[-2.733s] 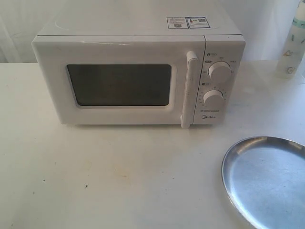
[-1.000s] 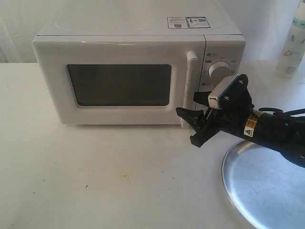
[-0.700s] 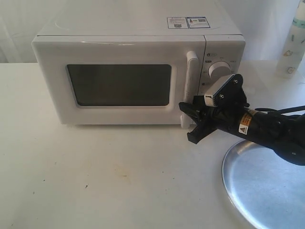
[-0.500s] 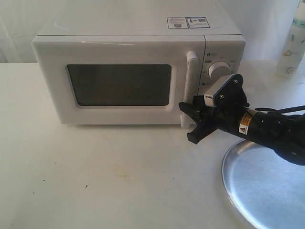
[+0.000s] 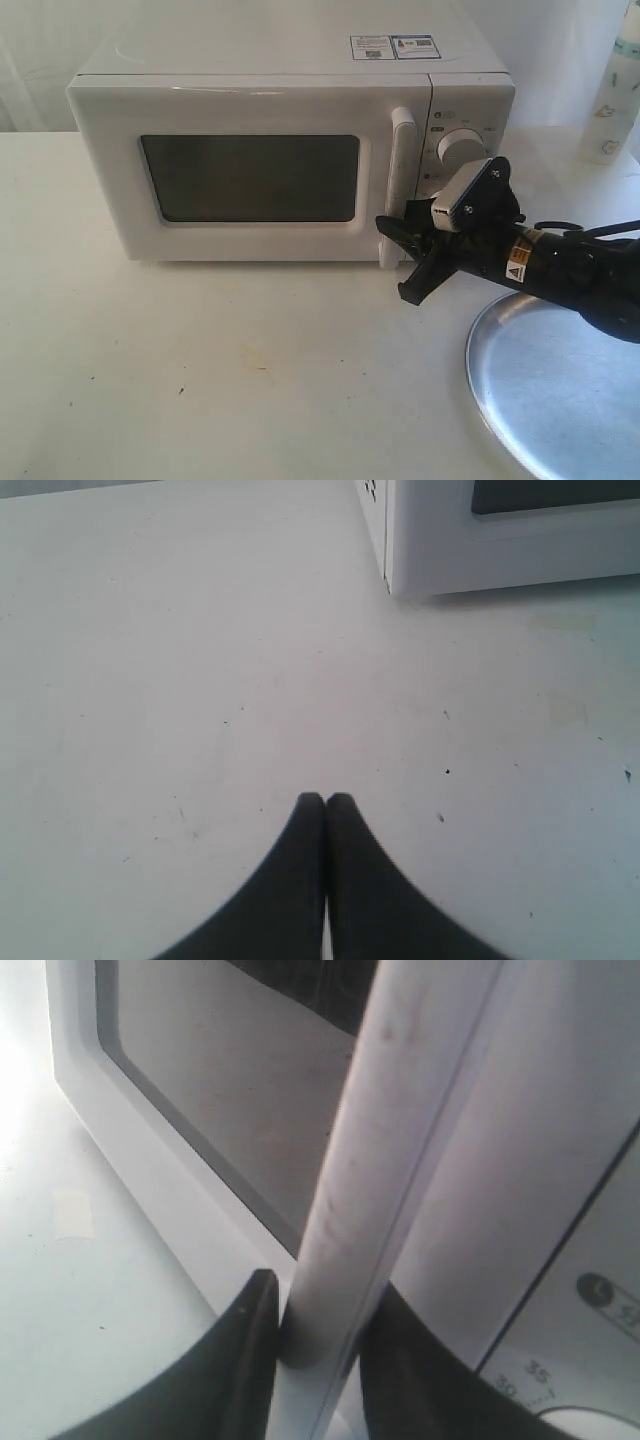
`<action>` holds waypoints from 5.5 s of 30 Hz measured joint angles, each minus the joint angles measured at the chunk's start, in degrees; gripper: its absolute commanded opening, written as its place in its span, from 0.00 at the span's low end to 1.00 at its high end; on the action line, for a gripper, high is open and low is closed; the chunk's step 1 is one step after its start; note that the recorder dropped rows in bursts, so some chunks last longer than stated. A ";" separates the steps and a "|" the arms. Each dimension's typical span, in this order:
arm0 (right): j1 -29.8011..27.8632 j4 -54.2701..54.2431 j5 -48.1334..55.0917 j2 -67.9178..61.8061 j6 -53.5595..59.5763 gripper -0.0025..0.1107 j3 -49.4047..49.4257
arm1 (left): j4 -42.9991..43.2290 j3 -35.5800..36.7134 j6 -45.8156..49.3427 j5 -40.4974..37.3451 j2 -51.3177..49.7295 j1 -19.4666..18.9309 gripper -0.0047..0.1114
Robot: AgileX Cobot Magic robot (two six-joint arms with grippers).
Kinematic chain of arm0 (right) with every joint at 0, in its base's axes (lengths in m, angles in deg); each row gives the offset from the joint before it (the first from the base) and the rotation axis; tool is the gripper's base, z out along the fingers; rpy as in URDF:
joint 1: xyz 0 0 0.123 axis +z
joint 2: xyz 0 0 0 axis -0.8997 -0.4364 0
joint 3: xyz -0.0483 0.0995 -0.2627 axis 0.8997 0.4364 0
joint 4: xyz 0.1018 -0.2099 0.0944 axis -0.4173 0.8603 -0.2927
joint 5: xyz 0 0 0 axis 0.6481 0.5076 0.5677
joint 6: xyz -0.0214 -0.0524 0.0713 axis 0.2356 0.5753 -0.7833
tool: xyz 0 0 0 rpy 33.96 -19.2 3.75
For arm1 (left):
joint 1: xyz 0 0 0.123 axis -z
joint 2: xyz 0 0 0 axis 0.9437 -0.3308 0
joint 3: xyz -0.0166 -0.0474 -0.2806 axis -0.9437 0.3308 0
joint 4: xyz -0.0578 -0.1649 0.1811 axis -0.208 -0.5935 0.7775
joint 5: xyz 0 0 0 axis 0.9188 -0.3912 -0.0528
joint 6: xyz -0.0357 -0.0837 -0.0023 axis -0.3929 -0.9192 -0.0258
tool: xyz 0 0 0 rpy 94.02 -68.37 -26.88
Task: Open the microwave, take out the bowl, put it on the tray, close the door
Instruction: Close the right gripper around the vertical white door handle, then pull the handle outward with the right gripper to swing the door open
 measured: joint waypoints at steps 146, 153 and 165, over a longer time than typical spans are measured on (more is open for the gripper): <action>4.67 3.79 12.87 18.45 -10.75 0.02 0.26 | 0.00 0.00 0.00 0.00 0.00 0.00 0.04; 5.00 12.24 12.34 21.37 -13.51 0.02 1.81 | 0.00 0.00 0.00 0.00 0.00 0.00 0.04; 5.81 13.99 17.03 22.69 -19.16 0.23 1.41 | 0.00 0.00 0.00 0.00 0.00 0.00 0.04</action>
